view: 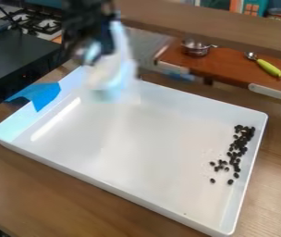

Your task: Sweep into pile

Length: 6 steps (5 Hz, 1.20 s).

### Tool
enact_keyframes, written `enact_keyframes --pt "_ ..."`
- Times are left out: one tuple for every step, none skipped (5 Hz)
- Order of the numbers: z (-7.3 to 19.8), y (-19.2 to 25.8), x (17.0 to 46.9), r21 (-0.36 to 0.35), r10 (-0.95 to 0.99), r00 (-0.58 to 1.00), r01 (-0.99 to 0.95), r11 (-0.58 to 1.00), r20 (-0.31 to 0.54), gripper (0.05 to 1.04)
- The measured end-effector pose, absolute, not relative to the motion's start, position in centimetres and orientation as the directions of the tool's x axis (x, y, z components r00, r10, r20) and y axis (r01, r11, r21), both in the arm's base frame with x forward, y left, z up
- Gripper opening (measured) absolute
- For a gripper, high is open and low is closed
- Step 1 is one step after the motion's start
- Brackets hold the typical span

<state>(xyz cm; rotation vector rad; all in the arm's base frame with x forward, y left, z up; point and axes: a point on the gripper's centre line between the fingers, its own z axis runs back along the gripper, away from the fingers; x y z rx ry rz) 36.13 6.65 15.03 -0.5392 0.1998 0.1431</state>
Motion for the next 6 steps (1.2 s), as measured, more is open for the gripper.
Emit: enact_keyframes --pt "14.6 9.2 35.3 -0.452 0.076 0.974 -0.168 0.876 -0.216 0.487" --pt "12.2 10.7 34.4 -0.363 0.070 0.969 -0.155 0.919 -0.237 0.487" --pt "10.4 11.1 33.8 -0.320 0.066 0.966 -0.147 0.936 -0.249 0.487" --pt "8.8 11.4 34.0 -0.258 0.101 0.967 -0.162 0.952 -0.235 0.531" --pt "8.4 12.1 34.5 -0.202 0.155 0.965 -0.199 0.959 -0.211 0.836" --pt "8.4 12.7 34.3 -0.165 0.174 0.963 -0.209 0.964 -0.204 1.008"
